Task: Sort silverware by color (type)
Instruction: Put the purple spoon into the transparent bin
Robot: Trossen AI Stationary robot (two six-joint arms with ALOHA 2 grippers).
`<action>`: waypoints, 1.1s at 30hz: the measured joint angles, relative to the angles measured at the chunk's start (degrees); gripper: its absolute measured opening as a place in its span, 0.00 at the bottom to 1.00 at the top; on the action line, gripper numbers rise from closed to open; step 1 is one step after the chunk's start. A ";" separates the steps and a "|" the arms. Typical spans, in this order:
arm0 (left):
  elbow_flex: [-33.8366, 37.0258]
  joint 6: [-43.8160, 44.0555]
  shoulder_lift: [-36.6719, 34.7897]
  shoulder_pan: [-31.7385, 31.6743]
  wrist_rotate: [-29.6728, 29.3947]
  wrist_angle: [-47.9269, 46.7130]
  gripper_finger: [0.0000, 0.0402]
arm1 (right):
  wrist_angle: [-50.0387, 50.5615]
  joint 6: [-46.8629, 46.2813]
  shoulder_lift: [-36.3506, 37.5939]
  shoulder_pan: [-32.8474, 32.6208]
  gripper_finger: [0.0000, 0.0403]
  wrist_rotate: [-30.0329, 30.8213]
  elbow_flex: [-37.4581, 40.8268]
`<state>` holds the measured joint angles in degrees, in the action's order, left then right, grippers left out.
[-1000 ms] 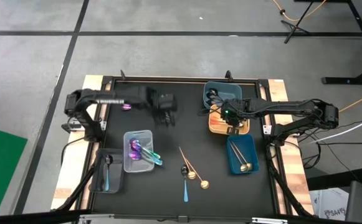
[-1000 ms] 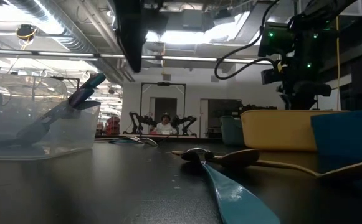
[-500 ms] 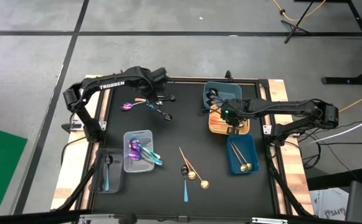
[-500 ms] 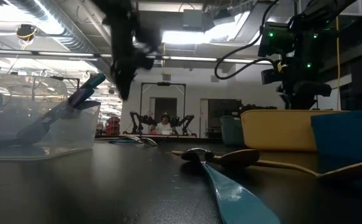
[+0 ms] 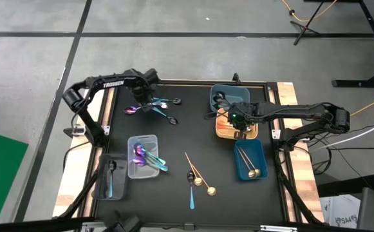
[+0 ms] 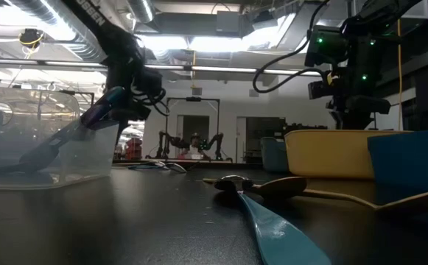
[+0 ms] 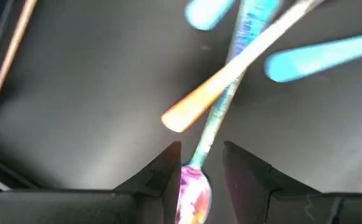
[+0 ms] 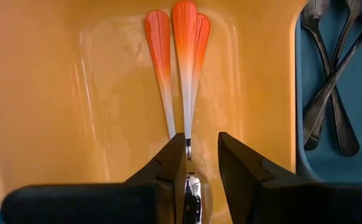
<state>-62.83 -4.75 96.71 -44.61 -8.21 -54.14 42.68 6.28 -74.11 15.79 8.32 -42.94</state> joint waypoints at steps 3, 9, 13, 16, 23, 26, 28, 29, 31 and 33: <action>0.68 -0.02 0.00 -1.59 -0.09 0.87 0.27 | -0.08 0.00 0.00 0.00 0.21 0.00 -0.02; 3.17 -1.76 0.00 -2.91 -0.03 2.05 0.27 | -1.09 0.01 0.00 0.00 0.21 0.00 -0.02; 5.67 -2.18 0.00 -2.92 0.00 4.72 0.27 | -1.12 0.00 0.00 -0.02 0.21 0.00 -0.02; 7.29 -3.34 0.00 -2.92 0.02 6.96 0.27 | -1.12 0.00 0.00 -0.01 0.21 0.00 -0.02; 8.02 -3.52 -0.04 -2.90 0.02 8.25 0.27 | -1.12 0.00 0.00 0.00 0.21 0.00 -0.02; 8.02 -3.50 -0.04 -2.90 0.02 8.26 0.27 | -1.12 0.00 0.00 0.00 0.21 0.00 -0.02; 7.79 -3.50 -0.04 -2.90 0.01 8.23 0.27 | -1.12 0.00 -0.02 -0.01 0.21 0.00 -0.02; 7.53 -3.50 -0.02 -2.90 0.02 8.41 0.27 | -1.12 0.01 -0.01 0.00 0.21 0.00 -0.02; 6.98 -3.50 0.00 -2.90 0.34 8.55 0.27 | -1.12 0.00 0.00 -0.02 0.21 0.00 -0.02; 6.58 -3.50 0.00 -2.90 1.47 8.58 0.27 | -1.11 0.02 -0.02 0.00 0.21 0.00 -0.02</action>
<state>-56.25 -8.25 96.71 -47.51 -6.74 -45.56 41.56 6.30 -74.13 15.79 8.32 -42.96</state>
